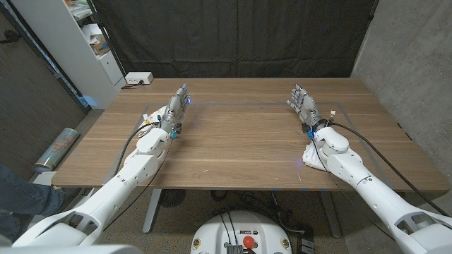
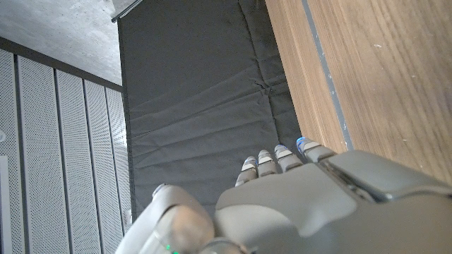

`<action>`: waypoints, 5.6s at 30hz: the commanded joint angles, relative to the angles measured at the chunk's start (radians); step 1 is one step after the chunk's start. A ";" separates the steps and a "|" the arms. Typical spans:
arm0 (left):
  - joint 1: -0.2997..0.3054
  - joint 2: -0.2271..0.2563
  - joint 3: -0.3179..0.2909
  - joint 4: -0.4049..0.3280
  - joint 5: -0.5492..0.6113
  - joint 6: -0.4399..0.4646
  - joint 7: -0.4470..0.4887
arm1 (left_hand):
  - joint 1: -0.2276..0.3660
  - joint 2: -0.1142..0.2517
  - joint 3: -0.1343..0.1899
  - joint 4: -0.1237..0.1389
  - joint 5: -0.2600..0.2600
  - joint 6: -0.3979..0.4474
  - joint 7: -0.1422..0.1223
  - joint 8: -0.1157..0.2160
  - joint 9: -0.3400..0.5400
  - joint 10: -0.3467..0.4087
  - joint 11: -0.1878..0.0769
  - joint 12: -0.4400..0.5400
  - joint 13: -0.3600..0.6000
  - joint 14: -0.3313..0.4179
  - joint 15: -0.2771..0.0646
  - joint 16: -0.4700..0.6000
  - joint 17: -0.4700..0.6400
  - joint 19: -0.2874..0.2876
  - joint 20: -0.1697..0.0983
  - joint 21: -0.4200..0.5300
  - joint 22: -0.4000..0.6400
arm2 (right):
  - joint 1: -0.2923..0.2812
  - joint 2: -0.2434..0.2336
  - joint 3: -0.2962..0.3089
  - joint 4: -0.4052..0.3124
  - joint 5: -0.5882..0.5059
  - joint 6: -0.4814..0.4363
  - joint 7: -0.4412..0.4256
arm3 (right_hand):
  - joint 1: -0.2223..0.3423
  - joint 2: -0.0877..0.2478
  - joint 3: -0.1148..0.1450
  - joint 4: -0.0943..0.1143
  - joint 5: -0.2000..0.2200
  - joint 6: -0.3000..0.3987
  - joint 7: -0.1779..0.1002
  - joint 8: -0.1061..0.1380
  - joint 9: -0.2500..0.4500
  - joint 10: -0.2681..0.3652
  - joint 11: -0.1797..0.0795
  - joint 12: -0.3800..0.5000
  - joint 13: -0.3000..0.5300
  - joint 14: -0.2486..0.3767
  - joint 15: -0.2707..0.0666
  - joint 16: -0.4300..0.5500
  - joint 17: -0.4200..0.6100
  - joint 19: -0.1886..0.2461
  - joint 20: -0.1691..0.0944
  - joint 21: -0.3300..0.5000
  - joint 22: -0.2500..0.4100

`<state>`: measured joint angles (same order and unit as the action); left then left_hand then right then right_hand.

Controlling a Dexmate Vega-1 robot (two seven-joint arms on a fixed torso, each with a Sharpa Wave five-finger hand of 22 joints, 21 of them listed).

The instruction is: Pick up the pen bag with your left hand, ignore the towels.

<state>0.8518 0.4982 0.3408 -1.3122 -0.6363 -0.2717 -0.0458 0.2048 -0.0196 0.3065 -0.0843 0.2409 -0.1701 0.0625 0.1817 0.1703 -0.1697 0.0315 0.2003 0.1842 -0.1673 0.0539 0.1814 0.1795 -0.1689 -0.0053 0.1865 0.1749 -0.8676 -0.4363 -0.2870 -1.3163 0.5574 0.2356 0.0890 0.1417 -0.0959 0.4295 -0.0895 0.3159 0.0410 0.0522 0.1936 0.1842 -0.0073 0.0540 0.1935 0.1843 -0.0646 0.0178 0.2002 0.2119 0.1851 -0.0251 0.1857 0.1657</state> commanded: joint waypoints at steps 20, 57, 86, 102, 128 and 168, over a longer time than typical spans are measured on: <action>0.042 -0.081 -0.129 -0.066 0.138 0.052 -0.066 | 0.011 0.007 0.005 -0.001 0.007 -0.043 0.005 0.007 0.006 -0.031 0.008 0.006 0.006 -0.069 0.014 0.006 0.002 -0.050 0.007 0.007 0.003 | -0.011 0.445 0.515 -0.023 -0.509 -0.138 0.322 | 0.007 0.001 0.002 0.000 0.014 0.002 0.009 0.004 0.004 0.010 0.010 0.006 0.002 0.003 0.000 0.008 0.003 0.008 0.000 0.006 0.004; 0.161 -0.043 -0.237 -0.205 0.200 0.067 -0.023 | 0.019 0.015 0.005 -0.007 0.007 -0.045 0.005 0.006 0.006 -0.039 0.004 0.005 0.007 -0.073 0.011 0.005 0.002 -0.066 0.019 0.004 0.004 | 0.006 0.505 0.576 -0.028 -0.583 -0.142 0.377 | 0.003 0.003 -0.003 0.000 0.027 -0.001 0.007 0.002 0.004 0.007 0.010 0.003 0.002 0.001 0.004 0.006 0.001 0.006 0.003 0.005 0.004; 0.248 -0.003 -0.309 -0.322 0.247 0.081 0.007 | 0.028 0.020 0.007 -0.014 0.007 -0.046 0.000 0.005 0.007 -0.045 -0.005 0.004 0.008 -0.079 0.003 0.005 0.002 -0.072 0.016 0.005 0.004 | -0.010 0.502 0.586 -0.046 -0.576 -0.148 0.391 | 0.002 0.004 -0.007 0.000 0.035 0.003 0.006 0.003 0.004 0.008 0.011 0.002 0.003 0.005 0.007 0.007 0.000 0.006 0.003 0.005 0.004; 0.288 0.010 -0.350 -0.369 0.273 0.086 0.014 | 0.034 0.021 0.006 -0.018 0.006 -0.045 -0.003 0.006 0.007 -0.044 -0.008 0.006 0.008 -0.078 0.002 0.005 0.002 -0.073 0.021 0.006 0.004 | -0.014 0.497 0.593 -0.063 -0.568 -0.153 0.394 | 0.001 0.004 -0.009 -0.001 0.039 0.001 0.006 0.002 0.004 0.008 0.009 0.002 0.003 0.008 0.009 0.008 0.000 0.007 0.005 0.005 0.004; 0.379 0.044 -0.455 -0.469 0.342 0.124 0.043 | 0.041 0.022 0.006 -0.024 0.006 -0.041 -0.005 0.007 0.007 -0.043 -0.012 0.007 0.008 -0.077 0.001 0.006 0.003 -0.074 0.030 0.007 0.004 | -0.014 0.506 0.584 -0.061 -0.566 -0.144 0.384 | 0.000 0.004 -0.013 -0.001 0.046 0.002 0.005 0.002 0.004 0.008 0.008 0.002 0.003 0.011 0.010 0.008 -0.001 0.007 0.007 0.005 0.004; 0.448 0.046 -0.532 -0.559 0.599 0.203 0.126 | 0.055 0.026 0.007 -0.033 0.007 -0.038 -0.010 0.008 0.007 -0.045 -0.020 0.007 0.008 -0.074 -0.004 0.006 0.002 -0.079 0.034 0.007 0.004 | -0.026 0.516 0.586 -0.066 -0.562 -0.139 0.373 | -0.001 0.006 -0.017 -0.002 0.054 0.003 0.003 0.003 0.004 0.009 0.007 0.001 0.003 0.016 0.011 0.009 -0.001 0.010 0.010 0.005 0.004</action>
<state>1.2950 0.5286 -0.1867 -1.8466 -0.1432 -0.1012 0.0477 0.2483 0.0055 0.3075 -0.1106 0.2409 -0.1698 0.0624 0.1855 0.1745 -0.1740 0.0194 0.2003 0.1884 -0.1687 0.0554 0.1852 0.1789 -0.1737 0.0219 0.1887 0.1743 -0.8847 0.0755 0.2969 -1.3750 -0.0069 0.0947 0.4694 0.1416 -0.0958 0.4139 -0.0909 0.3663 0.0410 0.0519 0.1935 0.1836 -0.0019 0.0589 0.1934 0.1837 -0.0551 0.0269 0.2041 0.2094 0.1902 -0.0196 0.1856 0.1651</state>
